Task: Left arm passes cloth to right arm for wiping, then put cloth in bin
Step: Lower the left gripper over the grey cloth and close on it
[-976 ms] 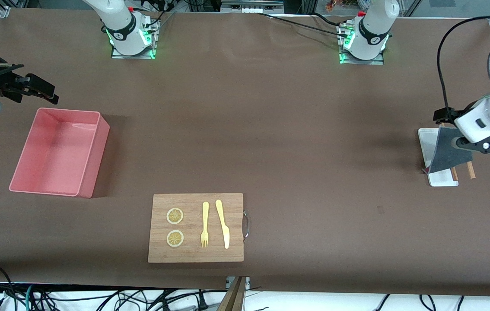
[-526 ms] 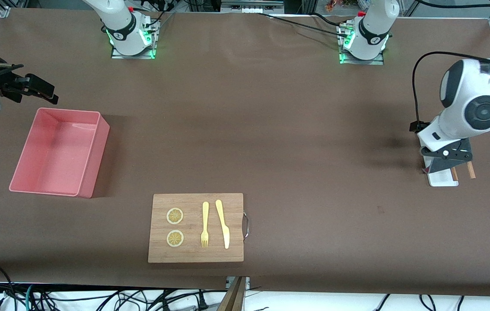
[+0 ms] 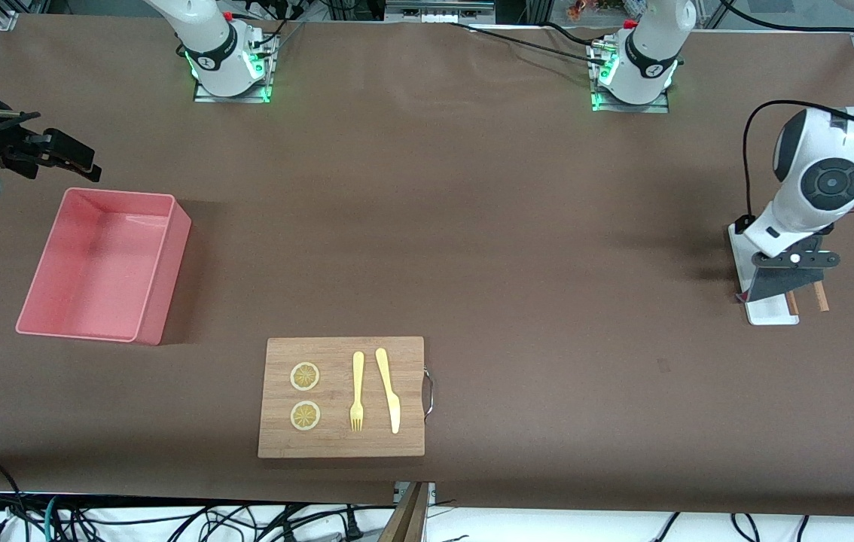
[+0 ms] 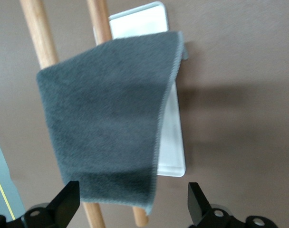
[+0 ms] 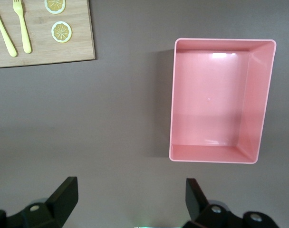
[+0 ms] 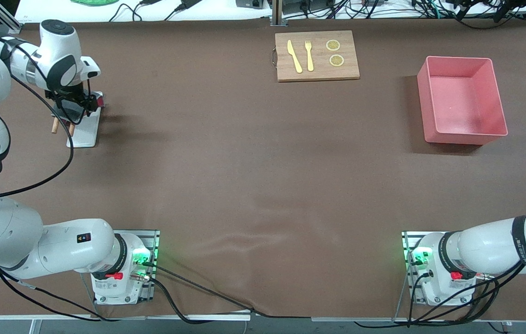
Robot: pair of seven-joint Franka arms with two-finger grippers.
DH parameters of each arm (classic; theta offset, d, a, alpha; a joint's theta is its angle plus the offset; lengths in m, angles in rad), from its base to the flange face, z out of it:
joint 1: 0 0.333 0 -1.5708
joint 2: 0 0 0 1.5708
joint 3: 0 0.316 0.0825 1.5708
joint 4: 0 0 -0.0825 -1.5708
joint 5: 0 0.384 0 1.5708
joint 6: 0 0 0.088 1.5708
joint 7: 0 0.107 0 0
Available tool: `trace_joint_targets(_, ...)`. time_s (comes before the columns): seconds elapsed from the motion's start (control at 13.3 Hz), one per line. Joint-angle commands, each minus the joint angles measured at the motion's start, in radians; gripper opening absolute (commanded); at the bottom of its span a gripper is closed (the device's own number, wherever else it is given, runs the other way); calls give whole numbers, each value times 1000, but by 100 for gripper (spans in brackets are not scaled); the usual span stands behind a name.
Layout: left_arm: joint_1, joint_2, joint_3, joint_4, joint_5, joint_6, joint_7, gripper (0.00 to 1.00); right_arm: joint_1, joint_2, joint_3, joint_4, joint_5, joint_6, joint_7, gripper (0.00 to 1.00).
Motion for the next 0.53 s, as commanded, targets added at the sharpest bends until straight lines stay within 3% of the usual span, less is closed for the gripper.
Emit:
trace_joint_targets(0.0, -17, -23, -30, -31, 32, -13, -64, 100, -2, -9, 0, -4, 16, -4, -14, 100)
trace_joint_targets(0.45, -16, -19, -55, -60, 216, -17, -75, 100, 0, -9, 3, -4, 16, 2, -14, 100)
